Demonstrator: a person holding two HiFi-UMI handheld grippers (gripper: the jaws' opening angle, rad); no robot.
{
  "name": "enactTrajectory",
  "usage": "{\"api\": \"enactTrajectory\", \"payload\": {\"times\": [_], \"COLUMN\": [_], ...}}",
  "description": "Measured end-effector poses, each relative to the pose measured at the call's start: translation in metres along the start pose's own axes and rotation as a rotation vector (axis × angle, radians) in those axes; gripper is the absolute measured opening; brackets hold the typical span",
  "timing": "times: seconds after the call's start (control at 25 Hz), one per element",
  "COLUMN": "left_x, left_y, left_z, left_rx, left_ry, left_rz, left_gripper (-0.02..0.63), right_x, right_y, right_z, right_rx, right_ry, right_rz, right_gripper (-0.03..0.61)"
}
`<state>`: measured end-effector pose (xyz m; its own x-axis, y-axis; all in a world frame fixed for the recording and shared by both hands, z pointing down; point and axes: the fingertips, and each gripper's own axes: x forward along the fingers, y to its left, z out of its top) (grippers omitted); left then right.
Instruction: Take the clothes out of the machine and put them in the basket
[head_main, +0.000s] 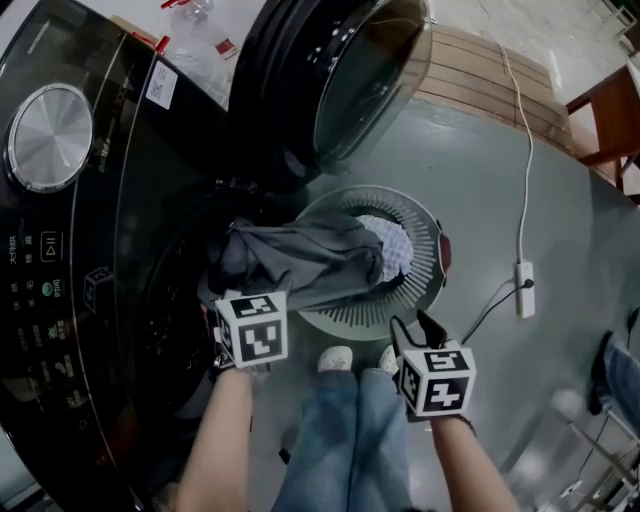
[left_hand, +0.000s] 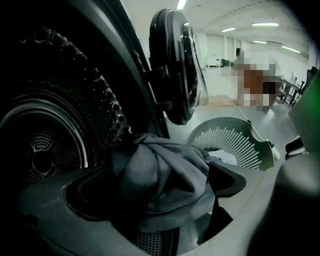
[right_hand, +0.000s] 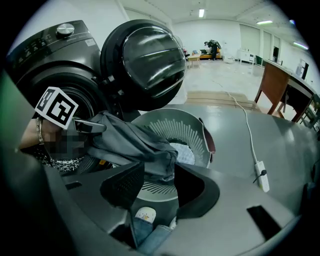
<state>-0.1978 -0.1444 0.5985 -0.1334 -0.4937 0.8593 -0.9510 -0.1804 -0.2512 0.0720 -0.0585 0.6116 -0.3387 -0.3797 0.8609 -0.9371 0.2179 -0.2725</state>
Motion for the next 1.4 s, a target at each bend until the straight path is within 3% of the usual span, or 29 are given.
{"api": "enactTrajectory", "payload": {"times": [0.2,0.44,0.56,0.6,0.64,0.68,0.76,0.84,0.88,0.96,1.12,1.2,1.4], "left_x": [0.026,0.076,0.081,0.081,0.079,0.076,0.066,0.052,0.045,0.031,0.006,-0.007,-0.039], "left_y": [0.042,0.055,0.050,0.048,0.047,0.046,0.051,0.051,0.046,0.019,-0.078,-0.132,-0.218], "left_z": [-0.011,-0.028,-0.028,-0.029,-0.029,-0.030,-0.028,-0.023,-0.021,-0.015,0.009,0.022,0.050], "left_rx": [-0.057,-0.286,-0.301,-0.276,-0.240,-0.200,-0.140,-0.137,-0.153,-0.184,-0.208,-0.182,-0.105], "left_ry": [0.010,0.082,0.124,0.133,0.141,0.145,0.124,0.079,0.063,0.033,-0.029,-0.051,-0.080], "left_rz": [0.040,-0.076,-0.089,-0.088,-0.084,-0.068,-0.002,0.043,0.035,-0.045,-0.344,-0.482,-0.653], "left_gripper": [0.566,0.565,0.561,0.520,0.424,0.370,0.234,0.145,0.131,0.117,0.112,0.111,0.112], "right_x": [0.007,0.012,0.011,0.010,0.009,0.009,0.007,0.008,0.008,0.010,0.009,0.006,-0.006], "right_y": [0.020,0.030,0.032,0.033,0.033,0.033,0.031,0.029,0.028,0.024,0.011,0.004,-0.022], "right_z": [0.007,0.002,-0.004,-0.006,-0.006,-0.007,-0.007,-0.006,-0.005,-0.002,0.001,0.002,-0.001], "right_rx": [-0.014,-0.076,-0.113,-0.119,-0.120,-0.117,-0.104,-0.087,-0.076,-0.046,0.022,0.034,0.044], "right_ry": [-0.002,0.028,0.053,0.057,0.057,0.057,0.055,0.046,0.041,0.025,0.005,-0.001,-0.010], "right_rz": [0.025,0.043,0.045,0.044,0.043,0.041,0.036,0.030,0.027,0.017,-0.012,-0.024,-0.063], "right_gripper": [0.186,0.181,0.174,0.171,0.168,0.165,0.161,0.156,0.155,0.151,0.144,0.141,0.133]}}
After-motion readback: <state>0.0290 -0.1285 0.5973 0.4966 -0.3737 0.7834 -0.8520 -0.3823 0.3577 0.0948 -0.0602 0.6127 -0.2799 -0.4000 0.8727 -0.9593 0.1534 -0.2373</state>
